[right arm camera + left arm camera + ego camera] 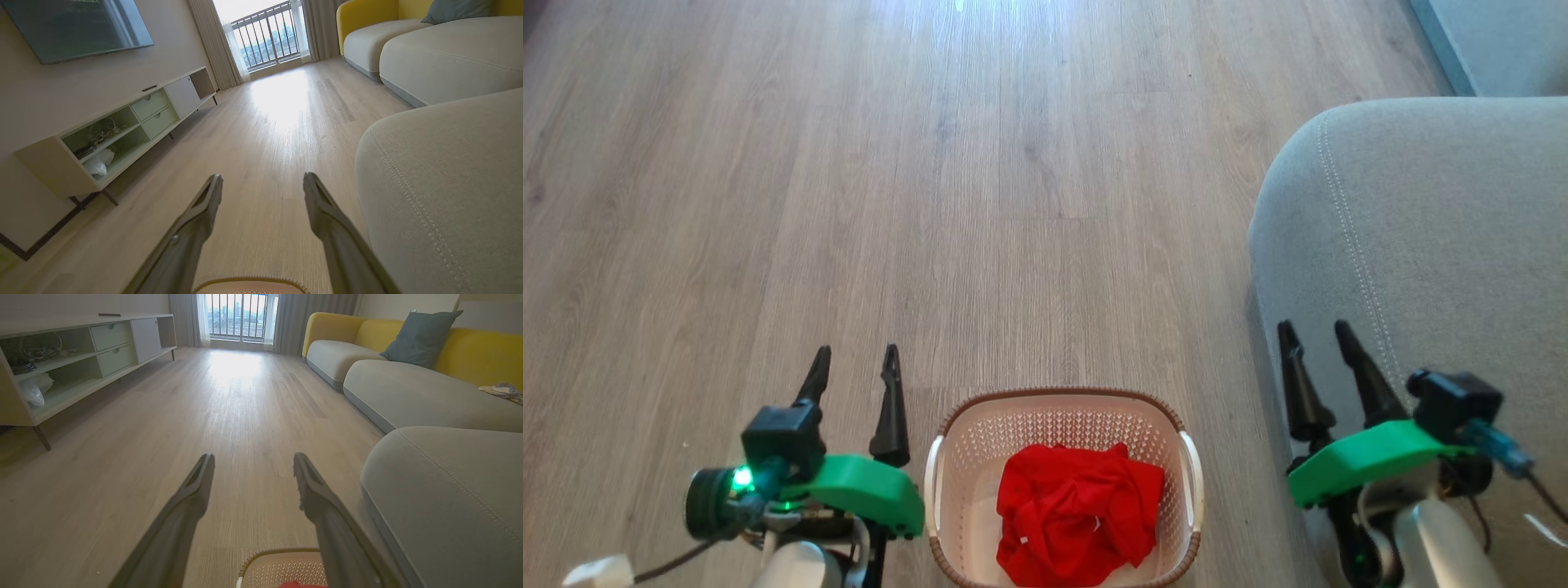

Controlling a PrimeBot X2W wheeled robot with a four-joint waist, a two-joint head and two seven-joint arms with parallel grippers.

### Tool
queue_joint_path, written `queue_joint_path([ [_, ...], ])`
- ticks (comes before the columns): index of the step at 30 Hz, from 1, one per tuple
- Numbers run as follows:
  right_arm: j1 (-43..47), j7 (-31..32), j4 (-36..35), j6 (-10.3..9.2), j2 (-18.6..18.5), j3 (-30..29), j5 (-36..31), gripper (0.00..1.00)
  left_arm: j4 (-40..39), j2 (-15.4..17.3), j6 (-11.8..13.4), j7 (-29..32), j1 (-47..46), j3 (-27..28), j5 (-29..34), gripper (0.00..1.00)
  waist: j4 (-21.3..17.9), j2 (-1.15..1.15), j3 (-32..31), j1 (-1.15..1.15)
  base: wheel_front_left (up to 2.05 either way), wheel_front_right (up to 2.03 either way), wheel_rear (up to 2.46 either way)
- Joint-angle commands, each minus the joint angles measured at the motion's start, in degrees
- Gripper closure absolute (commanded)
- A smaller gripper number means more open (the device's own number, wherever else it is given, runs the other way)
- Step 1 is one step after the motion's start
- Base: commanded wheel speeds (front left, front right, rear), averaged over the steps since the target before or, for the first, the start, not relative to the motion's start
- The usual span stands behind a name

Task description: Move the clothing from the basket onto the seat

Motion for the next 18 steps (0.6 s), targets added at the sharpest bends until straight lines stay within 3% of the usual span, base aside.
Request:
queue_joint_path([
  [1,-3.4,-0.9,-1.2,0.0,-0.6,1.6,-1.9,0.0,-2.0,1.2,0.9,-0.7,-3.7,0.8,1.6,0.0,0.0,0.0,0.0,0.0,0.0,0.0,0.0],
  [6,-4.0,-1.8,2.6,0.0,-0.6,2.0,-5.4,0.0,-0.8,1.1,1.2,-1.6,-3.6,-1.0,1.3,0.0,0.2,0.0,-0.3,0.0,0.0,0.0,0.0],
  [9,-4.5,-2.3,3.2,0.0,-0.7,2.2,-7.0,0.0,-0.5,-0.5,-0.4,-2.1,-3.0,0.4,0.1,0.0,0.3,0.0,-0.4,0.0,0.0,0.0,0.0],
  [18,-5.5,-4.0,3.4,0.0,-0.7,2.9,-13.1,0.0,-0.8,-4.3,-5.9,-3.7,-1.7,5.0,6.9,0.0,0.2,0.0,-0.6,0.0,0.0,0.0,0.0],
])
